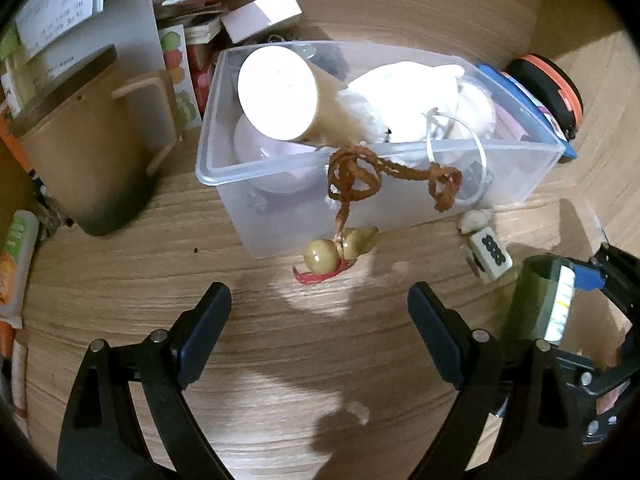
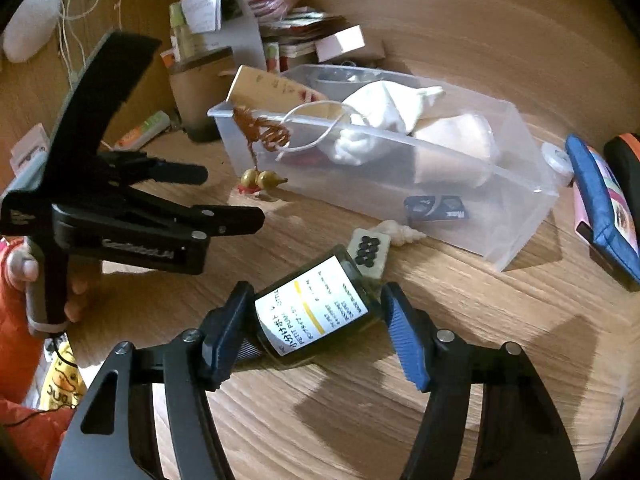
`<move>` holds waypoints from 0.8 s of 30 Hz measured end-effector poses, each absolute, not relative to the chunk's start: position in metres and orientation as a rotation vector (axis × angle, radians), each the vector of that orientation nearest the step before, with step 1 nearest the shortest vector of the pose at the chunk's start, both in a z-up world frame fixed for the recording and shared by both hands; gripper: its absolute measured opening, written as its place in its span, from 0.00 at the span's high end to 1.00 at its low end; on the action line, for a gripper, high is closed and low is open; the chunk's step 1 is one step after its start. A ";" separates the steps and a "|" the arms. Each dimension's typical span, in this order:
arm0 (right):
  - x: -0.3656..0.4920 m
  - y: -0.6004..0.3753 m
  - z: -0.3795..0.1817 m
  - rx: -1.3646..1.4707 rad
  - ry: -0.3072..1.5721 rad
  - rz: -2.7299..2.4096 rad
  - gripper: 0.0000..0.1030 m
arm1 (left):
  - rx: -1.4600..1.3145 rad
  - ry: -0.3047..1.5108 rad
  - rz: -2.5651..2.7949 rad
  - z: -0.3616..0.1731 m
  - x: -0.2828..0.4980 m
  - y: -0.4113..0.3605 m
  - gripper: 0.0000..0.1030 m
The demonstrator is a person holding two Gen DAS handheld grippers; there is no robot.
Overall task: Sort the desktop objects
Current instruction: 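Grasp the green glass bottle with the right gripper while the left approaches the gourd charm, then grasp the gourd charm with the left gripper while the right lifts the green bottle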
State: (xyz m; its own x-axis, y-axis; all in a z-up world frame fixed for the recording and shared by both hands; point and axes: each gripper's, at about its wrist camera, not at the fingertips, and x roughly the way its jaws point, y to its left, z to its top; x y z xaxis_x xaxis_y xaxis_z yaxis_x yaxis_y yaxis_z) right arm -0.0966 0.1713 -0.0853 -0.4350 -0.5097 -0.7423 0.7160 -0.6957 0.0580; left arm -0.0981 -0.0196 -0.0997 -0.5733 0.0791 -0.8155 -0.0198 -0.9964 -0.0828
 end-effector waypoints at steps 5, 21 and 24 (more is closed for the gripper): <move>-0.102 0.190 -0.078 0.956 0.261 -2.154 0.40 | -1.419 -0.274 2.722 -0.100 -0.102 -0.021 0.14; -0.108 0.207 -0.077 0.932 0.123 -2.091 0.40 | -1.395 -0.382 2.746 -0.097 -0.106 -0.013 0.51; -0.109 0.208 -0.078 0.939 0.111 -2.091 0.40 | -1.392 -0.362 2.761 -0.097 -0.106 -0.012 0.55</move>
State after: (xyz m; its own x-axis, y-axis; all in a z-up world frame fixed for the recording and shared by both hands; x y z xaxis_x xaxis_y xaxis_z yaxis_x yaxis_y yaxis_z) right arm -0.1090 0.2077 -0.0782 -0.3841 -0.6498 -0.6559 0.7156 -0.6584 0.2332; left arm -0.1057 -0.0117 -0.0966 -0.5997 0.1287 -0.7898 0.0790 -0.9726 -0.2185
